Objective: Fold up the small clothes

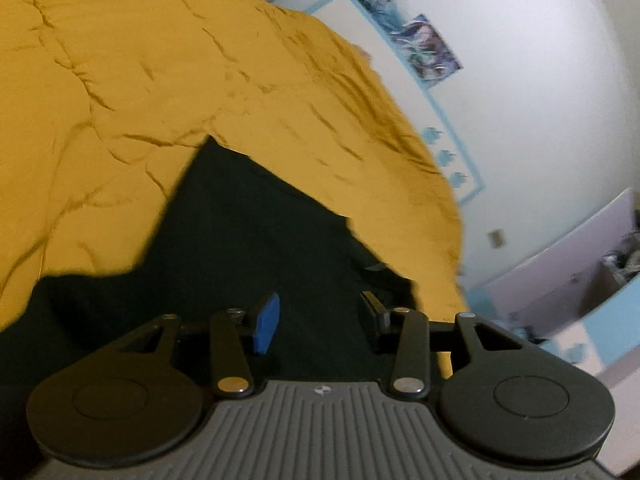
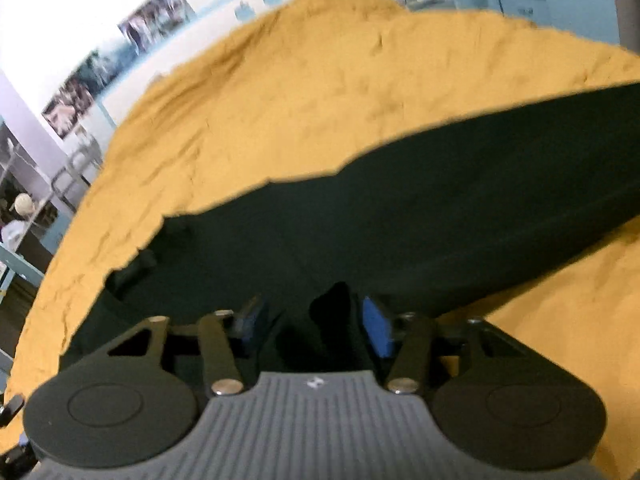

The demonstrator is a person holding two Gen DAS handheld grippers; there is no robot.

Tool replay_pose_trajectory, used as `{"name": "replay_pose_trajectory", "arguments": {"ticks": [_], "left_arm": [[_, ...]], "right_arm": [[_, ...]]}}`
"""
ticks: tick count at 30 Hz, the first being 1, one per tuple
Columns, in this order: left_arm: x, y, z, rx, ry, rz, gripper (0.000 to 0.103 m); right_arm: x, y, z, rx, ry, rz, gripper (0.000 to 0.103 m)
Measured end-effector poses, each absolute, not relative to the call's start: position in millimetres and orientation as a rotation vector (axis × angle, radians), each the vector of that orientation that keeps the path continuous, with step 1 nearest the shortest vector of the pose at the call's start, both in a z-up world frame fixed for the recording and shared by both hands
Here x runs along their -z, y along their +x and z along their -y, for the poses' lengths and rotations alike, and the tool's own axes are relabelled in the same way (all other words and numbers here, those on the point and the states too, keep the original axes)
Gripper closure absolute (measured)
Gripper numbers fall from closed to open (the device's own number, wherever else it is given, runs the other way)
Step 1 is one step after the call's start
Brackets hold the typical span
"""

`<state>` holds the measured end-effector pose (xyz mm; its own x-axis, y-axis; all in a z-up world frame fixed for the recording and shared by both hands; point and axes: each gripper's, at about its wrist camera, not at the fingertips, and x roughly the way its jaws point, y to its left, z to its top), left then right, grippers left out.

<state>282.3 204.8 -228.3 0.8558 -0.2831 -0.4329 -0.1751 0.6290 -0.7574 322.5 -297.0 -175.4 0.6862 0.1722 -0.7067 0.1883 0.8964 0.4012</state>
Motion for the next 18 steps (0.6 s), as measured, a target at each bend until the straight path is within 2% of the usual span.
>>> {"name": "replay_pose_trajectory", "arguments": {"ticks": [1,5,8,11,13,18], "left_arm": [[235,288,-205,0.052,-0.901,-0.577,0.054],[254,297,-202,-0.011,-0.849,-0.65,0.062],[248,289,-200,0.004,-0.856,-0.65,0.061],[226,281,-191,0.076,-0.854,-0.631,0.061],[207,275,-170,0.168,-0.836,-0.617,0.055],[167,279,-71,0.47,-0.755,-0.641,0.044]], "right_arm": [[176,324,299,0.023,0.471,-0.82,0.103],[189,323,313,0.065,0.478,-0.828,0.103],[187,311,326,0.018,0.517,-0.822,0.102],[165,283,349,-0.029,0.562,-0.76,0.083],[148,259,375,0.022,0.565,-0.696,0.053],[127,212,468,0.269,0.6,-0.568,0.046]]}}
